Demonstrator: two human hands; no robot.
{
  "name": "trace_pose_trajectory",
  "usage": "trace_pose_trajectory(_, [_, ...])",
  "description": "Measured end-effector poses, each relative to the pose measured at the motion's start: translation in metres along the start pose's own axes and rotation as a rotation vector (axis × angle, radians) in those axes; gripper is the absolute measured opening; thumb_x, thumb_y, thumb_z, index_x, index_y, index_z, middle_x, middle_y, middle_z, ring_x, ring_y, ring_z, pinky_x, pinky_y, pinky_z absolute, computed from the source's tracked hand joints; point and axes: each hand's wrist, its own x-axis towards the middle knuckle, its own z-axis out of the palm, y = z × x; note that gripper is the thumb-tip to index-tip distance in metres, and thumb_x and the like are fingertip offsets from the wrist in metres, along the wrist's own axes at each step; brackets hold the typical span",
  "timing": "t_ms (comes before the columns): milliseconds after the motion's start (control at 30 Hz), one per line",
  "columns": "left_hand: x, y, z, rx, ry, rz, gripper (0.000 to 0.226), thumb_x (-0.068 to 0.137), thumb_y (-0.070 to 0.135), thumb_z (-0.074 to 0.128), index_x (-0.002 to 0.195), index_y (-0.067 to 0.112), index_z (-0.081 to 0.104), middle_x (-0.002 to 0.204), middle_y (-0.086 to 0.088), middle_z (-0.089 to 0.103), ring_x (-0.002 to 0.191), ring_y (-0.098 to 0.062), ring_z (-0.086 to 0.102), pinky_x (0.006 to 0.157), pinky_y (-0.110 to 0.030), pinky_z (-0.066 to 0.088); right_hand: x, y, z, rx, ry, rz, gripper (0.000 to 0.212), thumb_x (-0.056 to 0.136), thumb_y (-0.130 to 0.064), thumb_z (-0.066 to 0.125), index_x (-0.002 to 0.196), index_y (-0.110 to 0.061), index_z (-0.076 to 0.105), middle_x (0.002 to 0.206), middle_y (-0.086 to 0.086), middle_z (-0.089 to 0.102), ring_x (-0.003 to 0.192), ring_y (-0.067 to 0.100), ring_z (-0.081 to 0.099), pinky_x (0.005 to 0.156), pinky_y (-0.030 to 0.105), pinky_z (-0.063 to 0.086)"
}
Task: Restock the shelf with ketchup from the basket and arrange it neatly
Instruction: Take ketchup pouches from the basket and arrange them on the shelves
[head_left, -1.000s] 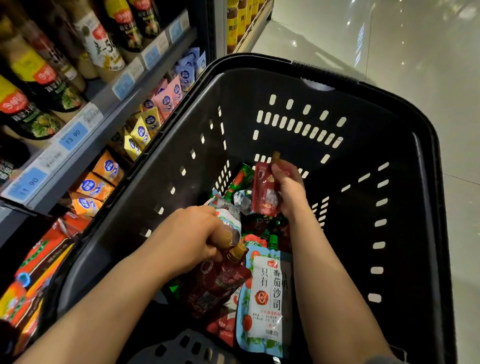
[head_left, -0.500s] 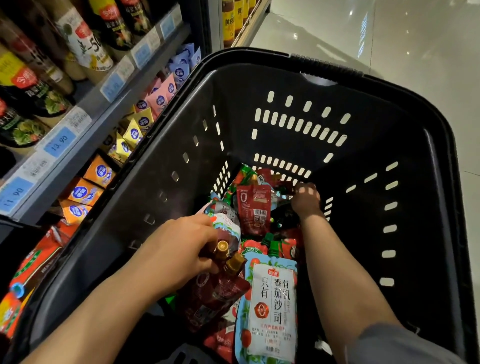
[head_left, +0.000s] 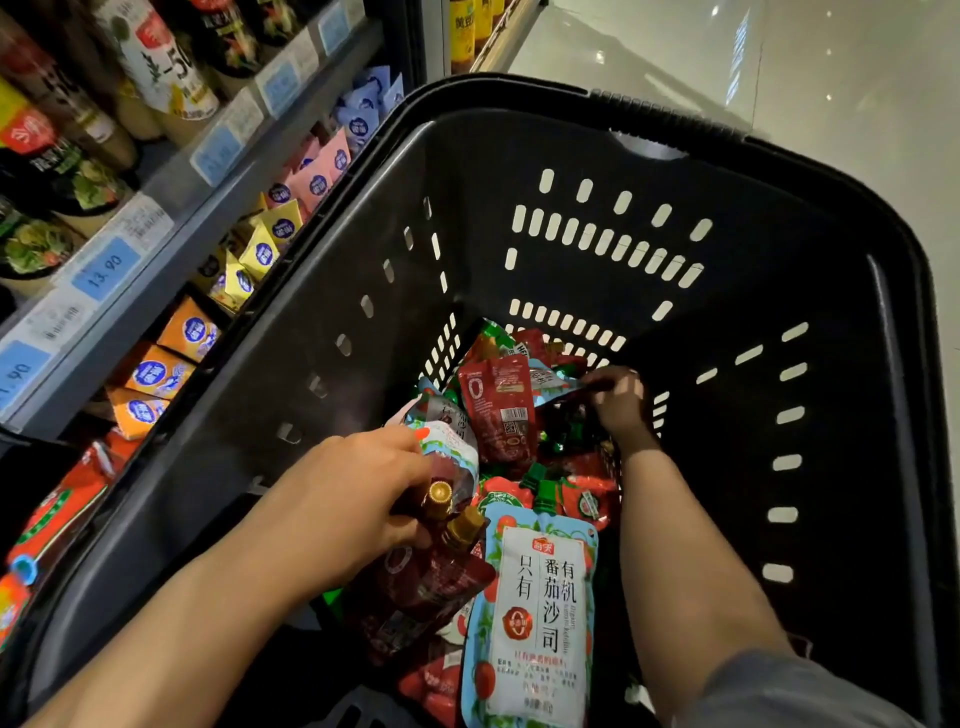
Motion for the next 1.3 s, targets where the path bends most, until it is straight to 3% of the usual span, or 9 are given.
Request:
trace_pose_trajectory(133, [-0.001,0.002,0.0,0.017,0.017,0.006,0.029,0.083,0.044,0.065,0.11,0.039,0.058,0.111,0.016,0.05,0.106,-0.006,0.052,0.077,-0.02,0.034,-0.019,-0.037,-0.019,-0.03,0.014,-0.151,0.017,0.077,0.005,0.069,0.086,-0.009,0.074,0.097,0.006,0.064,0.091,0.02,0.06,0.072,0.011,0.037])
trace_pose_trajectory(267, [-0.001,0.001,0.001,0.031,0.013,-0.001,0.026,0.082,0.044,0.066,0.104,0.032,0.061,0.112,0.014,0.051,0.104,-0.008,0.054,0.08,-0.024,0.039,-0.043,-0.092,-0.044,-0.294,-0.195,-0.273,0.016,0.081,-0.013,0.071,0.084,-0.028,0.069,0.101,-0.01,0.055,0.092,0.011,0.053,0.076,0.021,0.041])
trace_pose_trajectory(367, [-0.001,-0.002,0.002,0.012,0.008,-0.015,0.023,0.079,0.042,0.07,0.092,0.024,0.062,0.106,0.012,0.051,0.099,-0.009,0.055,0.08,-0.027,0.042,-0.063,-0.142,-0.07,-0.341,-0.294,-0.344,0.008,0.079,-0.019,0.074,0.083,-0.02,0.067,0.101,-0.008,0.057,0.094,0.01,0.052,0.074,0.024,0.041])
trace_pose_trajectory(567, [0.0,-0.002,0.002,0.038,0.017,0.008,0.027,0.078,0.047,0.07,0.081,0.026,0.053,0.097,0.013,0.043,0.097,-0.01,0.052,0.067,-0.024,0.022,-0.095,-0.202,-0.116,-0.26,-0.315,-0.513,0.038,0.073,0.003,0.069,0.099,-0.021,0.059,0.087,-0.007,0.061,0.078,0.011,0.058,0.068,0.029,0.051])
trace_pose_trajectory(800, [0.0,-0.008,0.009,-0.031,0.059,-0.01,0.028,0.073,0.044,0.076,0.086,0.024,0.059,0.094,0.012,0.043,0.097,-0.018,0.056,0.071,-0.026,0.036,-0.088,-0.208,-0.097,-0.205,-0.685,-0.396,0.047,0.07,0.008,0.07,0.103,-0.024,0.06,0.092,-0.002,0.07,0.086,0.019,0.066,0.075,0.034,0.056])
trace_pose_trajectory(900, [0.0,-0.01,0.011,-0.062,0.055,-0.021,0.028,0.073,0.042,0.077,0.083,0.027,0.056,0.096,0.012,0.044,0.097,-0.019,0.055,0.076,-0.028,0.04,-0.067,-0.179,-0.045,-0.186,-0.652,-0.233,0.048,0.074,-0.004,0.074,0.115,-0.022,0.058,0.112,-0.002,0.06,0.099,0.02,0.061,0.084,0.036,0.054])
trace_pose_trajectory(1067, [0.002,-0.014,0.014,-0.122,0.036,-0.017,0.026,0.074,0.043,0.075,0.086,0.025,0.061,0.103,0.01,0.051,0.096,-0.017,0.056,0.079,-0.033,0.046,-0.043,-0.134,0.008,-0.167,-0.528,-0.093,0.026,0.074,-0.017,0.078,0.096,-0.018,0.066,0.101,0.0,0.06,0.095,0.021,0.06,0.073,0.026,0.048])
trace_pose_trajectory(1200, [0.002,-0.014,0.011,-0.126,-0.004,-0.02,0.02,0.077,0.037,0.074,0.085,0.027,0.059,0.105,0.008,0.055,0.098,-0.018,0.055,0.082,-0.032,0.046,-0.041,-0.126,0.014,-0.093,-0.608,-0.033,0.03,0.078,-0.019,0.075,0.097,-0.026,0.053,0.102,0.001,0.057,0.1,0.024,0.057,0.091,0.036,0.048])
trace_pose_trajectory(1300, [0.002,-0.015,0.012,-0.129,-0.019,-0.043,0.02,0.077,0.036,0.073,0.085,0.024,0.059,0.1,0.006,0.06,0.094,-0.018,0.057,0.079,-0.033,0.048,-0.044,-0.128,0.009,-0.059,-0.555,-0.008,0.032,0.076,-0.011,0.075,0.092,-0.026,0.052,0.105,0.005,0.06,0.096,0.026,0.059,0.085,0.037,0.052])
